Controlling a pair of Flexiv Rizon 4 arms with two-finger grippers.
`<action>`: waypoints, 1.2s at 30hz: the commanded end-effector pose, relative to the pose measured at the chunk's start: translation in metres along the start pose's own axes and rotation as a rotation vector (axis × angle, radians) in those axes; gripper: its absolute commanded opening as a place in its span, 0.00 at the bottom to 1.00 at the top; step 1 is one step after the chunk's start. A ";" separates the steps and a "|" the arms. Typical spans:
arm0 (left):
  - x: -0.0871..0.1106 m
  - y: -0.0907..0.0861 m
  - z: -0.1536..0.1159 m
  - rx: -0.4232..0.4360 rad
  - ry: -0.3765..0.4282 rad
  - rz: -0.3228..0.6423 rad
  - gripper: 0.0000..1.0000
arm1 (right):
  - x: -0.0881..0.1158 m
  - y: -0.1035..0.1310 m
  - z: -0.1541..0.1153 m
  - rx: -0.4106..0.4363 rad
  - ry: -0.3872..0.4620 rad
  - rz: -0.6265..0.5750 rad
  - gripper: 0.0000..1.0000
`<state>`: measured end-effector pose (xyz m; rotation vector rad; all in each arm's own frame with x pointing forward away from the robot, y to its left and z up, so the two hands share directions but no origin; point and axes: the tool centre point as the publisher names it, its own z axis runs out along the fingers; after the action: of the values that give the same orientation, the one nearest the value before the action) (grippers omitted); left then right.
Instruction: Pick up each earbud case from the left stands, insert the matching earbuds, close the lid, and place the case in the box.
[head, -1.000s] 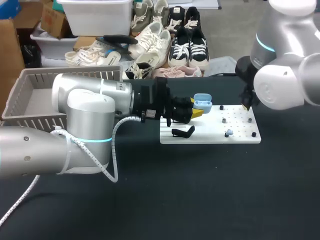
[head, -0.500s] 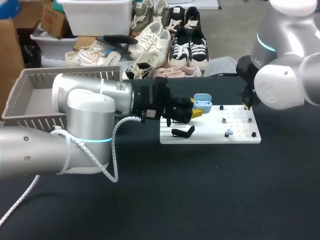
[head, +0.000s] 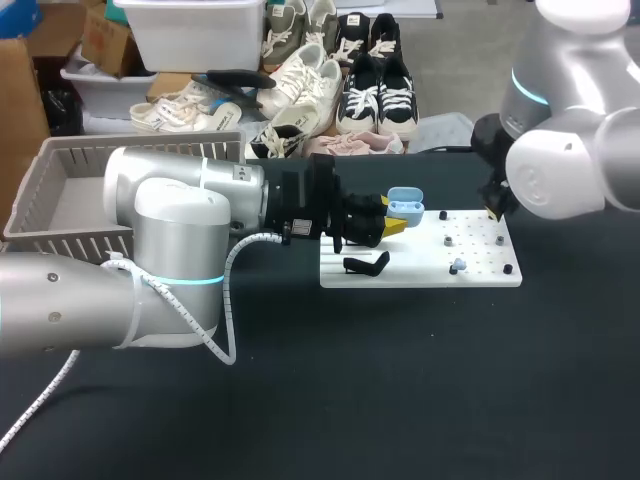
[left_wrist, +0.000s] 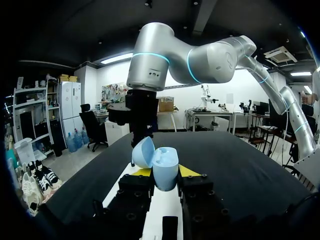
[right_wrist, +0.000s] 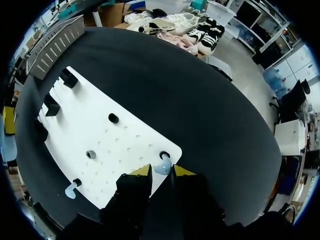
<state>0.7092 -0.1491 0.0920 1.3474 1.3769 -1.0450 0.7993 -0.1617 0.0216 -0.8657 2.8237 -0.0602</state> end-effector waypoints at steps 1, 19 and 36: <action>0.000 -0.002 0.000 -0.006 -0.001 0.001 0.00 | -0.002 0.000 0.001 0.001 0.005 0.002 0.22; 0.000 -0.002 0.000 -0.006 -0.001 0.001 0.00 | -0.001 -0.002 0.000 -0.005 -0.005 0.040 0.36; 0.000 -0.002 0.000 -0.006 -0.001 0.001 0.00 | -0.003 0.002 0.001 -0.021 -0.036 0.114 0.33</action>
<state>0.7092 -0.1491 0.0920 1.3474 1.3769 -1.0450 0.8041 -0.1612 0.0201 -0.7081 2.8416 0.0101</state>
